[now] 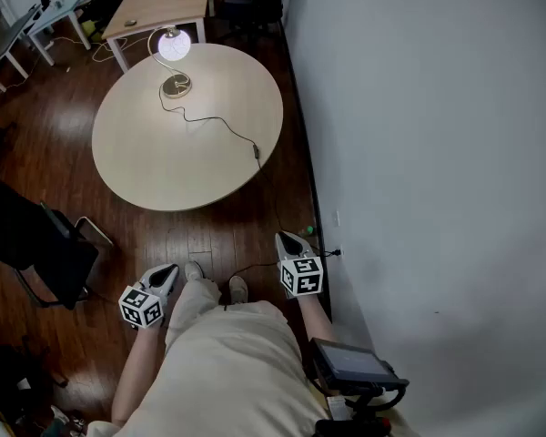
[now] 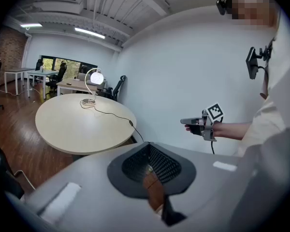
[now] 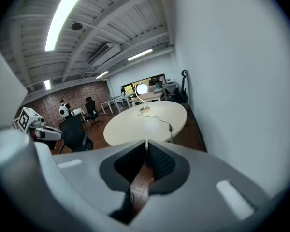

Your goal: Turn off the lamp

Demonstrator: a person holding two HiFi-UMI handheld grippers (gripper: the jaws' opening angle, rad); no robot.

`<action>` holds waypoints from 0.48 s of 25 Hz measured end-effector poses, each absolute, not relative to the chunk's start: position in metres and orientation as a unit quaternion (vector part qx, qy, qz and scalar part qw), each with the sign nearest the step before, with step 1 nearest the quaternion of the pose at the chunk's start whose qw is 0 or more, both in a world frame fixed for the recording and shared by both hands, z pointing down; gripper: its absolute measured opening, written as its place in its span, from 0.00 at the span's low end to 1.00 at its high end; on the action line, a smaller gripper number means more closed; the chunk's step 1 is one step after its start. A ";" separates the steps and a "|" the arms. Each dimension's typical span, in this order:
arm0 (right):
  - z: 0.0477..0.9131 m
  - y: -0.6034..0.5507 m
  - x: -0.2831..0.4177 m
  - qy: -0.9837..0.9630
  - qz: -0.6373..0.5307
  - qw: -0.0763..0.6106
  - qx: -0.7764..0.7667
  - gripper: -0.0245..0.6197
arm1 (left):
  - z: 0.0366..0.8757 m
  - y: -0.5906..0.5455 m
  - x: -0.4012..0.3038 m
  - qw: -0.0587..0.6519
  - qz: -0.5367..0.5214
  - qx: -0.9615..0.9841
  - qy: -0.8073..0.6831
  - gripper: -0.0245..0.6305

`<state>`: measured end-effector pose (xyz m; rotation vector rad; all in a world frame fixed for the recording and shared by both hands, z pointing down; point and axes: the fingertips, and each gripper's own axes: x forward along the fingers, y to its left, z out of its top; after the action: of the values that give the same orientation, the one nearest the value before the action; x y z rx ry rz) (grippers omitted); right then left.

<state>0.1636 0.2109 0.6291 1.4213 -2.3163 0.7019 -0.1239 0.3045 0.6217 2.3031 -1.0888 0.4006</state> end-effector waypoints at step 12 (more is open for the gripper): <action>0.638 0.178 0.148 -0.798 0.259 0.181 0.514 0.05 | 0.626 0.248 -0.145 0.280 0.153 0.861 -0.396 0.04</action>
<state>0.1483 0.1783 0.6377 1.4507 -2.2531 0.7303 -0.1452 0.2481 0.6258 2.3087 -1.0614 0.4091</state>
